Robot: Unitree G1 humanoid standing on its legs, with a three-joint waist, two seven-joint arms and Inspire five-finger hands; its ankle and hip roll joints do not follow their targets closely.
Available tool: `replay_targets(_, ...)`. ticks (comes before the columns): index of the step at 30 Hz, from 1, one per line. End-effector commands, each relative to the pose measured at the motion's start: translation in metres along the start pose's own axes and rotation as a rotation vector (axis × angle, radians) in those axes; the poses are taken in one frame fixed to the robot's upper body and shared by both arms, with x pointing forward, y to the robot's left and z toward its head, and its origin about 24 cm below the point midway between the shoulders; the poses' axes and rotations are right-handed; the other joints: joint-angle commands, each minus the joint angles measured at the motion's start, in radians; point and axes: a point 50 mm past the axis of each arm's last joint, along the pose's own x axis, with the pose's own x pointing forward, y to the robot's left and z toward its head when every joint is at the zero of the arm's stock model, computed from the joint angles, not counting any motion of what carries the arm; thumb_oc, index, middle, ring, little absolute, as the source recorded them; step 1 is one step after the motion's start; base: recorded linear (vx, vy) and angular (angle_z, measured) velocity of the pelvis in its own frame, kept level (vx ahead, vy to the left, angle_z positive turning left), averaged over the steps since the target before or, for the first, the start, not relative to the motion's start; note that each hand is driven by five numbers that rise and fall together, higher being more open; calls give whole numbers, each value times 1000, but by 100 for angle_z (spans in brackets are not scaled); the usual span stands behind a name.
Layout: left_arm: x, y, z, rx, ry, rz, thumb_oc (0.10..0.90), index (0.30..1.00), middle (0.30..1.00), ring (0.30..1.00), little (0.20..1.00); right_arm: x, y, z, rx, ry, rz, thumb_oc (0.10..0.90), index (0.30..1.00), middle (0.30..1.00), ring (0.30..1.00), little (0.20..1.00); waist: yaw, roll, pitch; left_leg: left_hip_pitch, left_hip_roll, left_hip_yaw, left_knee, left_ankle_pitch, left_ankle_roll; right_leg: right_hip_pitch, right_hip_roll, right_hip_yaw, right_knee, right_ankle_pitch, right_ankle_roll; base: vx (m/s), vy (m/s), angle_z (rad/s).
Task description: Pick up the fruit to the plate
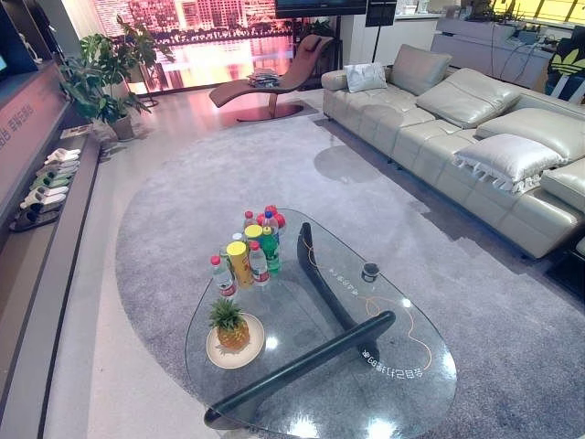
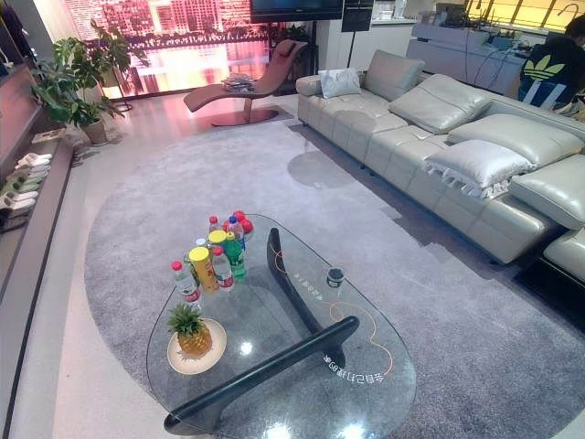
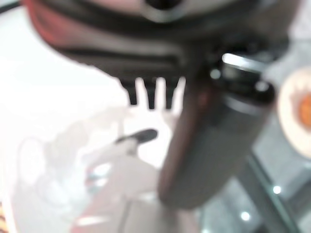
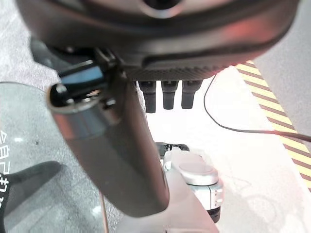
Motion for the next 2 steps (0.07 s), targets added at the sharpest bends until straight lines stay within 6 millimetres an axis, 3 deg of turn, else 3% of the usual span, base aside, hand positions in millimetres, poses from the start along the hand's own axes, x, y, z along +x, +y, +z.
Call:
replay_targets(1, 0, 7, 32, 47, -54, 4, 800, 900, 900, 900, 900, -1, -2, 23, -34, -14, -13, 800, 900, 900, 900, 900, 20, 12, 53, 63, 43, 21, 6, -30, -10, 9, -30, -40, 19, 91, 11, 0, 0, 0)
replay_targets(2, 0, 6, 32, 45, -54, 1, 800, 900, 900, 900, 900, -1, -2, 22, -38, -10, -8, 800, 900, 900, 900, 900, 20, 12, 53, 64, 44, 20, 6, -30, -11, 9, -30, -40, 18, 91, 11, 0, 0, 0)
